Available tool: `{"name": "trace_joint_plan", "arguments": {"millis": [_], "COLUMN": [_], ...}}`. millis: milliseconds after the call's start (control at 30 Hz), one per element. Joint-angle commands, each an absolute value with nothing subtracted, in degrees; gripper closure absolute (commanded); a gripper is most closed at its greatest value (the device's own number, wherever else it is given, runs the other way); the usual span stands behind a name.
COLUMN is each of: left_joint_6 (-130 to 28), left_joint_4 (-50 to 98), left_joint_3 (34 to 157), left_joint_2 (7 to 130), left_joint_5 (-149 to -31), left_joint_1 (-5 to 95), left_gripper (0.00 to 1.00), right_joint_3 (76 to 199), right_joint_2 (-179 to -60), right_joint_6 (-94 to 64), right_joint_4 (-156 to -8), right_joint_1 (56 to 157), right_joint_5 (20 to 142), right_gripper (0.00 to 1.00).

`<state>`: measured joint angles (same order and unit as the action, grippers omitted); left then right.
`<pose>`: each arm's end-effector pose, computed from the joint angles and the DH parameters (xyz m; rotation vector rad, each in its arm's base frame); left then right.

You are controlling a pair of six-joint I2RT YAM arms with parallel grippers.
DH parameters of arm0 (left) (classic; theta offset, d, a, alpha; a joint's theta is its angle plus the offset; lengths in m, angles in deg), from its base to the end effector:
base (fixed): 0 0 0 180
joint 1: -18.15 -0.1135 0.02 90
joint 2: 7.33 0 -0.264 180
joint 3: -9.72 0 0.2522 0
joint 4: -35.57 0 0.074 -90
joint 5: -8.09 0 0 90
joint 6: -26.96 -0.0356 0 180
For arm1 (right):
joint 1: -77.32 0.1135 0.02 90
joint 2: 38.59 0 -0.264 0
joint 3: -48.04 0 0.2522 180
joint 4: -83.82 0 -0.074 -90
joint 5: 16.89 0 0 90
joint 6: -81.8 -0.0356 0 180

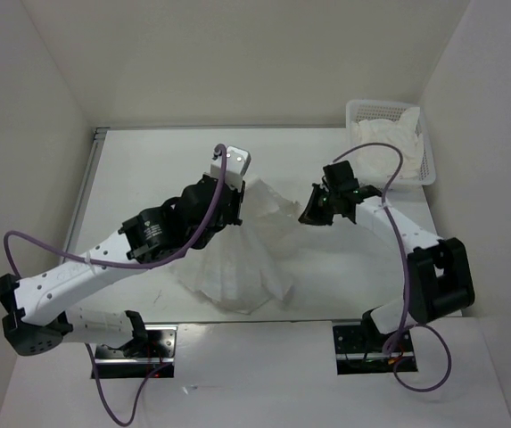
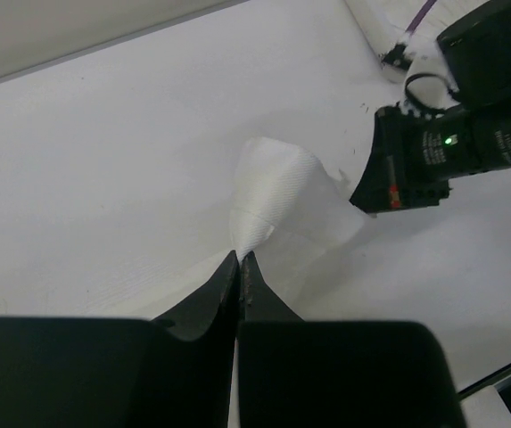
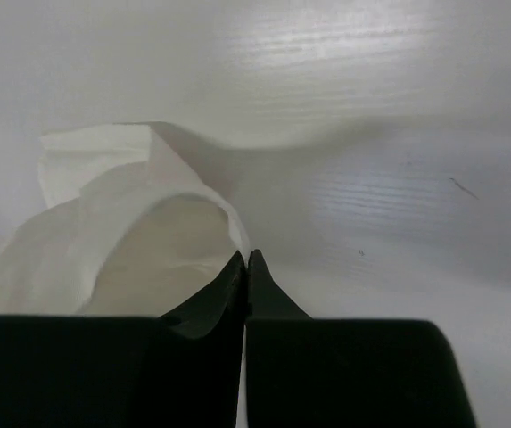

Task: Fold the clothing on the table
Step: Flatten the skirt out

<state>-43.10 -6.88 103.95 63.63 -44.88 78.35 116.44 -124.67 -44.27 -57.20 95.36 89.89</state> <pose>0.1490 -0.2170 0.4290 0.2173 1.8388 -0.3627 0.2836 0.1032 0.2100 0.3013 2.6503 0.7130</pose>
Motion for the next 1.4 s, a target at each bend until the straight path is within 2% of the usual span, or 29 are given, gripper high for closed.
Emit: {"name": "trace_joint_plan", "arguments": {"millis": [0,100,267,467,567,733,867,967,1000,1033,1133,1200,1267,1367], "left_joint_6": [-42.21,-42.66,-32.22,-27.72,-28.32,-36.04,-42.99,-47.04,-48.0,-49.84,-52.83,-53.46,-54.16,-52.59], "left_joint_4": [-4.3,-6.39,-10.62,-9.14,-5.72,-1.58,1.84,3.17,3.17,1.87,-3.24,-2.63,-2.63,-0.27], "left_joint_3": [103.65,101.1,92.86,84.84,84.3,93.33,107.48,118.9,122.24,130.8,144.72,146.0,146.0,136.56], "left_joint_2": [59.91,57.8,52.37,49.27,53.65,69.28,80.1,86.08,89.58,91.7,97.52,97.52,95.08,88.67], "left_joint_5": [-46.9,-52.45,-57.46,-61.08,-60.47,-58.36,-60.2,-64.06,-64.07,-64.07,-64.07,-65.47,-66.53,-68.2], "left_joint_1": [78.0,78.0,78.0,77.48,77.48,66.69,57.02,50.25,49.01,47.96,45.23,45.22,45.22,45.22], "left_gripper": [1.0,1.0,1.0,1.0,1.0,1.0,1.0,1.0,1.0,1.0,1.0,1.0,1.0,1.0], "right_joint_3": [125.25,129.47,128.7,125.36,124.82,135.52,150.1,164.86,173.69,178.56,195.89,206.26,209.8,197.02], "right_joint_2": [-114.89,-111.37,-104.36,-98.89,-100.54,-115.99,-128.89,-137.77,-139.82,-141.84,-147.48,-150.2,-150.21,-145.48], "right_joint_6": [-41.26,-37.57,-35.53,-36.85,-36.85,-34.92,-33.6,-32.98,-31.68,-31.06,-28.07,-26.84,-26.83,-25.69], "right_joint_4": [-52.02,-44.47,-33.06,-30.3,-31.96,-37.85,-40.57,-39.62,-38.83,-37.87,-33.3,-30.84,-28.55,-31.94], "right_joint_1": [95.51,95.51,98.84,98.85,99.37,99.38,98.85,96.83,96.31,95.69,95.69,95.69,94.46,94.45], "right_joint_5": [80.25,79.36,79.36,81.02,81.82,73.57,67.15,64.07,63.37,62.75,59.15,58.44,60.61,64.48], "right_gripper": [1.0,1.0,1.0,1.0,1.0,1.0,1.0,1.0,1.0,1.0,1.0,1.0,1.0,1.0]}}
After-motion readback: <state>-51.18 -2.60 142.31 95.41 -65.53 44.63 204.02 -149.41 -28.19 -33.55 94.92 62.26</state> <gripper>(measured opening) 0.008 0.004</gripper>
